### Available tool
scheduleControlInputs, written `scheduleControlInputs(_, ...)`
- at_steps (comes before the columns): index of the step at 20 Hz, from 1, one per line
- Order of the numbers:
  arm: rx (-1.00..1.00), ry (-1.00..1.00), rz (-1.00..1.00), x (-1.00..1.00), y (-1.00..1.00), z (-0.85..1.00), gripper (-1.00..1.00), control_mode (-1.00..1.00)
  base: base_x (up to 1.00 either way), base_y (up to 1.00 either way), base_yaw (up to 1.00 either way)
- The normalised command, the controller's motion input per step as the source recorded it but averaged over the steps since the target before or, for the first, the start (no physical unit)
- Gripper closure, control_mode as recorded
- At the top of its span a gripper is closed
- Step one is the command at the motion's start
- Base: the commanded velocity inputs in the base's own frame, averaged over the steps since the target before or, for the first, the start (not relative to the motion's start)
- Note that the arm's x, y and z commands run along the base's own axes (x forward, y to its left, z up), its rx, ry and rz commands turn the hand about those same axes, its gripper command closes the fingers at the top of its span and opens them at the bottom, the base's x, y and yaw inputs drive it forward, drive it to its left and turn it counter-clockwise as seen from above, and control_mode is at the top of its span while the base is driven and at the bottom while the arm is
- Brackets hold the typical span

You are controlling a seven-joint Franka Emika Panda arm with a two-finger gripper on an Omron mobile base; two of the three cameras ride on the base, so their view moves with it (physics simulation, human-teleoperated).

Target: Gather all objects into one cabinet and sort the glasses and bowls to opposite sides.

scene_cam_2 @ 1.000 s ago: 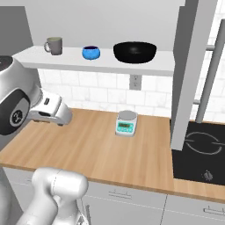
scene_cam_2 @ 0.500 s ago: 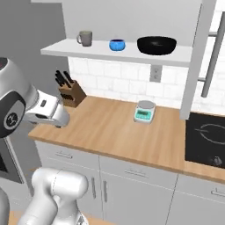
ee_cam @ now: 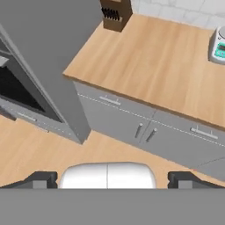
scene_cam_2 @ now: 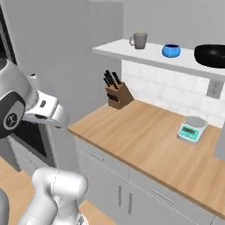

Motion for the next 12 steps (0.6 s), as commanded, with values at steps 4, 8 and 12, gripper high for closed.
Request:
scheduleControlInputs(4, 0.00, 0.00, 0.00, 0.00, 0.00, 0.00, -1.00, 1.00, 0.00, 0.00, 0.67)
scheduleControlInputs(8, 0.00, 0.00, 0.00, 0.00, 0.00, 0.00, -1.00, 1.00, 0.00, 0.00, 0.83)
scheduleControlInputs(12, 0.00, 0.00, 0.00, 0.00, 0.00, 0.00, -1.00, 1.00, -0.01, 0.00, 0.95)
